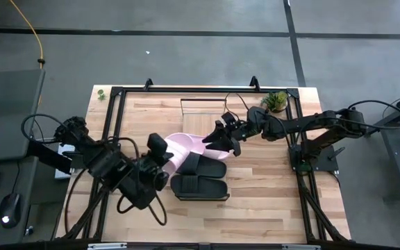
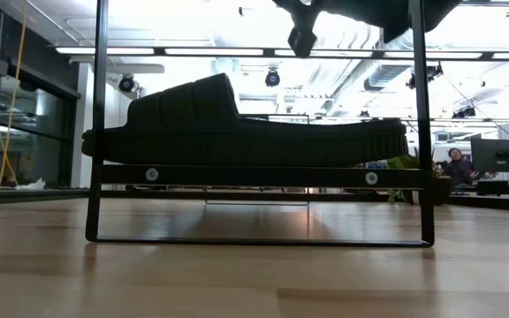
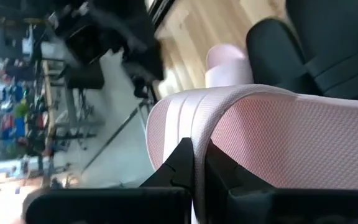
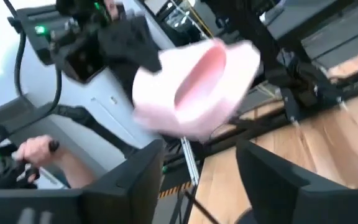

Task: Pick and place slides into the shelf
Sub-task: Put the pink slipper on the shelf

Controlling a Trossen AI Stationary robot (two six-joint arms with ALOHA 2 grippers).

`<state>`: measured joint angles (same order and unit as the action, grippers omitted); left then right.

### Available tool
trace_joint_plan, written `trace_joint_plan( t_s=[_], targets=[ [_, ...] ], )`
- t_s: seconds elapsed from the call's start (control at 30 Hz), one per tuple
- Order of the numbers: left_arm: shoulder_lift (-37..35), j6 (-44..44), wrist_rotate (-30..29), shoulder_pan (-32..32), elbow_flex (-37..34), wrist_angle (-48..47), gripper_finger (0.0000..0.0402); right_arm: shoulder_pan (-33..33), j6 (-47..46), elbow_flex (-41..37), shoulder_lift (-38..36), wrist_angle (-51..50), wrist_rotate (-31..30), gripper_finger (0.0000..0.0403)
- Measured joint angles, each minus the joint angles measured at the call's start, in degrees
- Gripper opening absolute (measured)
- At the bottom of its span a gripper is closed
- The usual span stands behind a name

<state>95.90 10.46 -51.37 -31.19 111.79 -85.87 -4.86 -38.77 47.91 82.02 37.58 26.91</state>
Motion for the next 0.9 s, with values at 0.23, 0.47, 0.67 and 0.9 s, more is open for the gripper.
trace_joint_plan(
  t_s=[0.23, 0.47, 0.67, 0.9],
  targets=[
    [0.00, 11.27, 1.92, 0.42, 0.00, 8.92, 0.0000, -0.02, 0.14, 5.87, 0.09, -7.33, -1.72, 0.0248],
    [0.00, 13.94, 1.90, 0.45, -0.02, 10.28, 0.0000, 0.00, -0.90, 7.97, 0.15, -12.97, -3.58, 0.0257],
    [0.00, 16.44, 2.39, 0.42, -0.04, 13.16, 0.0001, 0.83, -1.32, 8.02, 0.44, -12.63, -4.25, 0.0257],
    [0.52, 17.91, 2.97, 0.52, -0.04, 14.36, 0.0001, 1.89, -1.89, 8.02, 0.52, -11.13, -4.46, 0.0257]
  ],
)
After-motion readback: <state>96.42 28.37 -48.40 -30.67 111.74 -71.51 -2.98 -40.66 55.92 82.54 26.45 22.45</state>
